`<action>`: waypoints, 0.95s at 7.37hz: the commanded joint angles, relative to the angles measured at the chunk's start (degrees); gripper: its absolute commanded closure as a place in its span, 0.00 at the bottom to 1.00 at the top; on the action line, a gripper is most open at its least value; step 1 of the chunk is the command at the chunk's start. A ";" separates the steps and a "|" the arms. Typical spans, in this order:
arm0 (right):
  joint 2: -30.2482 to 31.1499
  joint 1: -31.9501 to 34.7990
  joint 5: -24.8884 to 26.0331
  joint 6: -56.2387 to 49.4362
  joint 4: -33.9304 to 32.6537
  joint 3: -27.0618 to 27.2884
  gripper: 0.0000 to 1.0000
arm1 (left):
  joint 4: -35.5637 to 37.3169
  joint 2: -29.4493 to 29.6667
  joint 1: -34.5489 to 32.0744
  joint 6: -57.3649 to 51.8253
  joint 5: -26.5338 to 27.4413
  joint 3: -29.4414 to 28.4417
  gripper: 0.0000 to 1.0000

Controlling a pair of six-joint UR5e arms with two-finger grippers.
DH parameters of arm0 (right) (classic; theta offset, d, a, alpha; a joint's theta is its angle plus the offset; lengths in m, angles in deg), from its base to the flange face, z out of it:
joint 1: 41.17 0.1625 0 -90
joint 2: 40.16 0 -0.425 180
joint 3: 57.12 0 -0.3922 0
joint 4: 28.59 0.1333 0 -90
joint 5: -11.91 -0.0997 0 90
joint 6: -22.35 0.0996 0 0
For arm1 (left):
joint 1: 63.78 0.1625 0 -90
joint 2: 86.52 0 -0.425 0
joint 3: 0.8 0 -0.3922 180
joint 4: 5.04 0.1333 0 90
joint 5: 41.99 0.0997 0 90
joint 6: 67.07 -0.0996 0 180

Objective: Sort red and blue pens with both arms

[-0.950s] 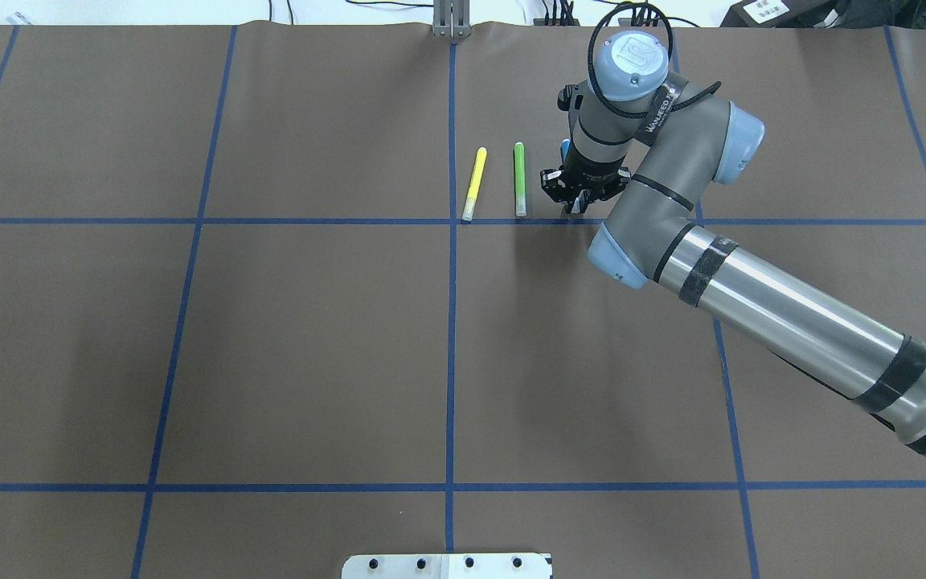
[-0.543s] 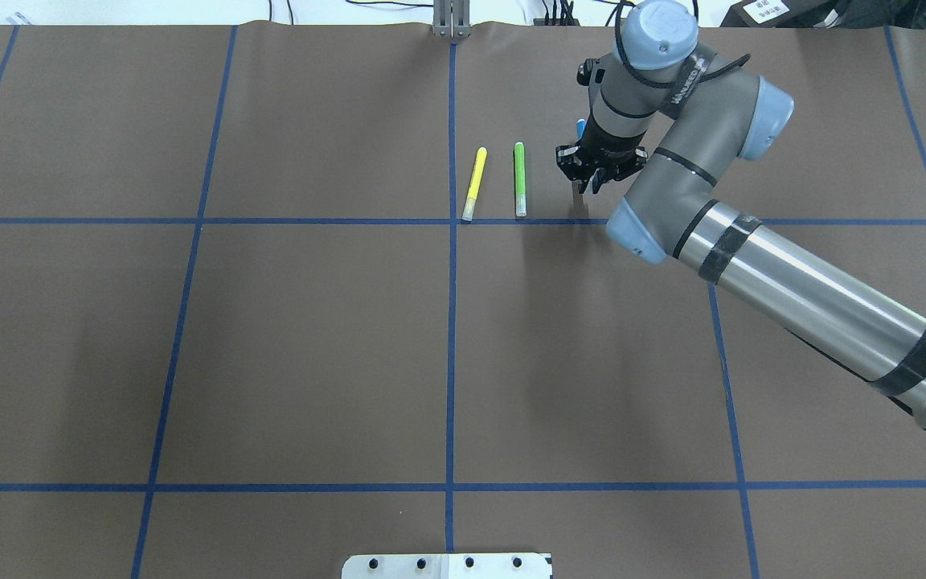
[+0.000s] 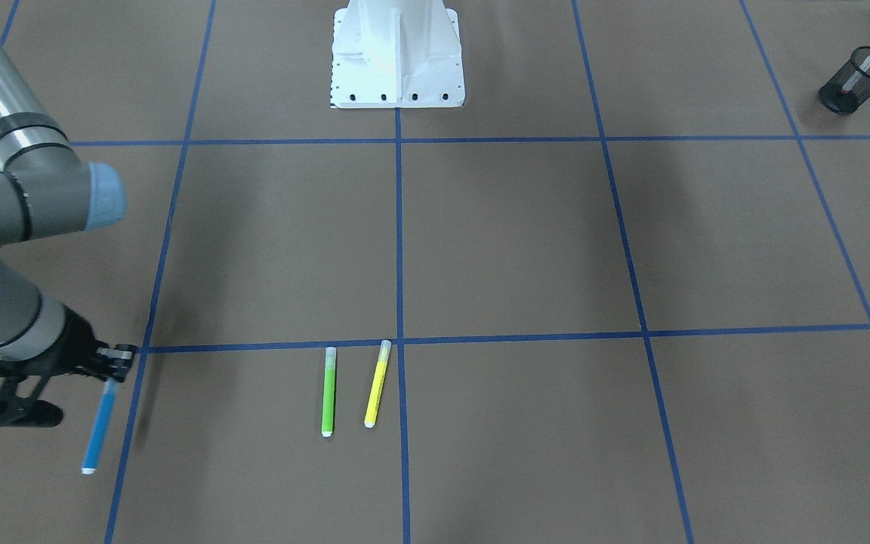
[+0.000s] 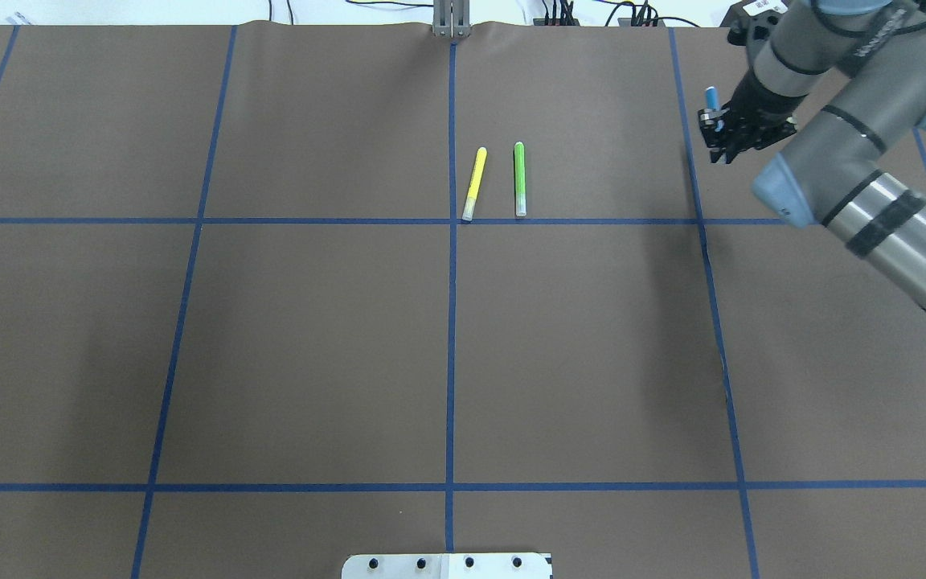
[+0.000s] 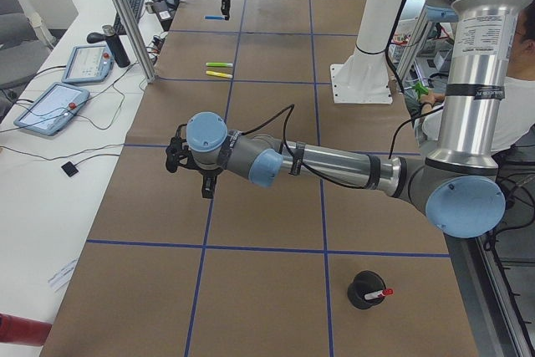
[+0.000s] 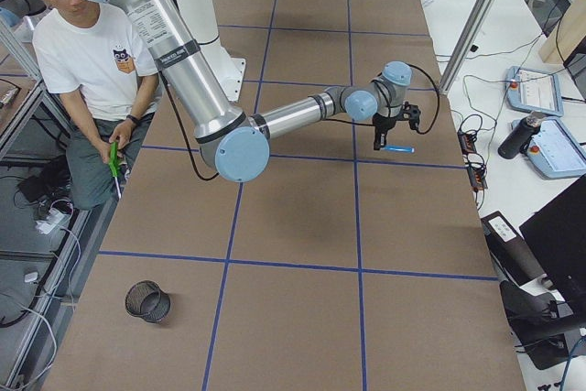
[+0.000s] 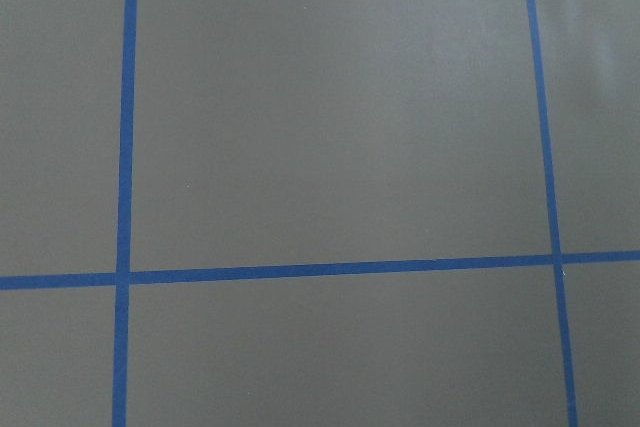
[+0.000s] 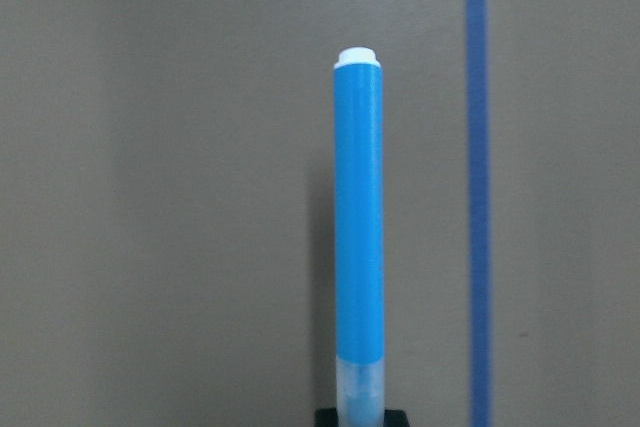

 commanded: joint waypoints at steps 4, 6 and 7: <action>15.82 16.98 7.12 -45.78 -21.01 4.09 1.00 | -0.29 -1.57 0.00 -0.14 -0.33 1.61 0.00; 25.01 18.58 9.85 -50.59 -25.40 8.39 1.00 | -0.90 -3.22 0.00 -0.22 -0.76 2.56 0.00; 30.81 19.10 9.94 -52.35 -25.83 11.02 1.00 | -0.82 -3.50 0.08 -0.31 -0.68 3.01 0.00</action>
